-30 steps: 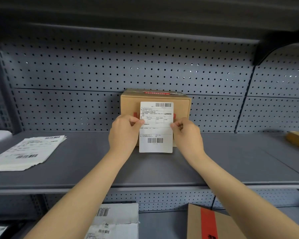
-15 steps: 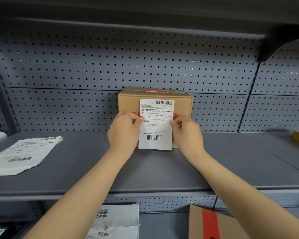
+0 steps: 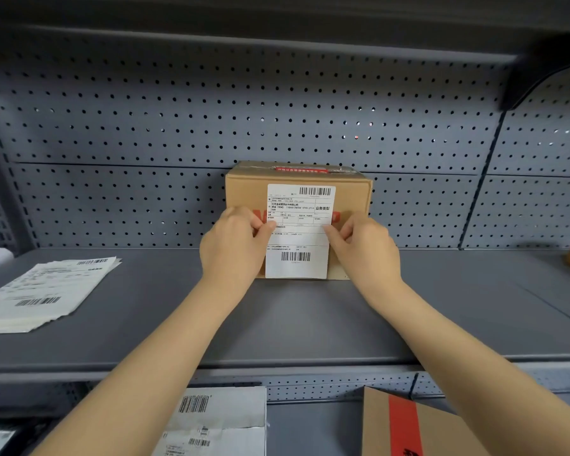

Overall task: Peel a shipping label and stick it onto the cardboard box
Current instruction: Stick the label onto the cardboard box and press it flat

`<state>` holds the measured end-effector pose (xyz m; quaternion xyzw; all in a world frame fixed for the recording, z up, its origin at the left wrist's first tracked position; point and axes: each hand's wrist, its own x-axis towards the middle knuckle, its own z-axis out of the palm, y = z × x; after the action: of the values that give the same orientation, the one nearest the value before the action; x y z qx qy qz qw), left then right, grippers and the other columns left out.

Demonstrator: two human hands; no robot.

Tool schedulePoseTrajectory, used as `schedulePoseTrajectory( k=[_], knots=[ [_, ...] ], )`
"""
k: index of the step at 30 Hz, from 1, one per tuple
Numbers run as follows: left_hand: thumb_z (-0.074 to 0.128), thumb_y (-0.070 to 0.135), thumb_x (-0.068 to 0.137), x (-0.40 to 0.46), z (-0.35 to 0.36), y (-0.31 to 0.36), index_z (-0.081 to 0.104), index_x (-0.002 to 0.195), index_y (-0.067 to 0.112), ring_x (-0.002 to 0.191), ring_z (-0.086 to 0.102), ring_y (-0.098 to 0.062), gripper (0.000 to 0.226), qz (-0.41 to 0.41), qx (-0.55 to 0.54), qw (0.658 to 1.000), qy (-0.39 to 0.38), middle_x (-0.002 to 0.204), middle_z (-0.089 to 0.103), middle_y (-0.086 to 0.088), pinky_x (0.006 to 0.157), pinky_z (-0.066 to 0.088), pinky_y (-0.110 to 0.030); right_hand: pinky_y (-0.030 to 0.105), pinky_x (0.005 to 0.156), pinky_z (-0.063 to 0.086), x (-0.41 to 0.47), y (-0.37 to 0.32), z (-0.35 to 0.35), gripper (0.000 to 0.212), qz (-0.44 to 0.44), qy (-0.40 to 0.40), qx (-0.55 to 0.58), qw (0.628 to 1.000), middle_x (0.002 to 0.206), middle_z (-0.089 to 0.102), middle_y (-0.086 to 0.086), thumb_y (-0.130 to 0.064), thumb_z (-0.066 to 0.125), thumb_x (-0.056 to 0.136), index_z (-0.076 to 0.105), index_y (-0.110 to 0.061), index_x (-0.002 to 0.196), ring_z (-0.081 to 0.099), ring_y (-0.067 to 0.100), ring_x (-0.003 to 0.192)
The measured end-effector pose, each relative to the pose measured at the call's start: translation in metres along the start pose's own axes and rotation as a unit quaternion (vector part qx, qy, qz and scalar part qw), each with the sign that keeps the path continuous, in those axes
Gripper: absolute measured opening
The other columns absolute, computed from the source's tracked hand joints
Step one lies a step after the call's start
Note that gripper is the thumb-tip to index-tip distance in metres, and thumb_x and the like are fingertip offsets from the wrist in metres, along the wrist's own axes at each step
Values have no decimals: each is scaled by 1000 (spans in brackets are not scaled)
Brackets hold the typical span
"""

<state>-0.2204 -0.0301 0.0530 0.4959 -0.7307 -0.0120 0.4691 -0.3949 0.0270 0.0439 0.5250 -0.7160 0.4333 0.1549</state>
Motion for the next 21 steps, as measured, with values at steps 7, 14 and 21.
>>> schedulePoseTrajectory(
  k=[7, 14, 21],
  knots=[
    [54, -4, 64, -6, -5, -16, 64, 119, 15, 125, 49, -21, 59, 430, 229, 873, 4, 136, 57, -4, 96, 38, -40, 37, 90, 37, -2, 10, 2, 41, -434, 12, -220, 874, 126, 63, 4, -6, 43, 79, 64, -13, 114, 57, 28, 115],
    [35, 15, 95, -9, -11, -21, -15, 149, 21, 147, -8, -19, 73, 348, 436, 814, -162, 159, -19, 5, 115, -4, -48, 49, 108, 22, -1, 29, -7, 54, -388, -51, -368, 843, 137, 55, -3, -10, 35, 78, 58, -18, 126, 53, 26, 125],
    [69, 8, 64, -4, -6, -13, 70, 110, 10, 118, 59, -22, 46, 446, 391, 803, -58, 125, 65, -6, 106, 31, -50, 44, 102, 34, -3, 8, -13, 48, -405, -2, -318, 857, 120, 68, 5, -8, 35, 76, 67, -10, 111, 61, 24, 114]
  ],
)
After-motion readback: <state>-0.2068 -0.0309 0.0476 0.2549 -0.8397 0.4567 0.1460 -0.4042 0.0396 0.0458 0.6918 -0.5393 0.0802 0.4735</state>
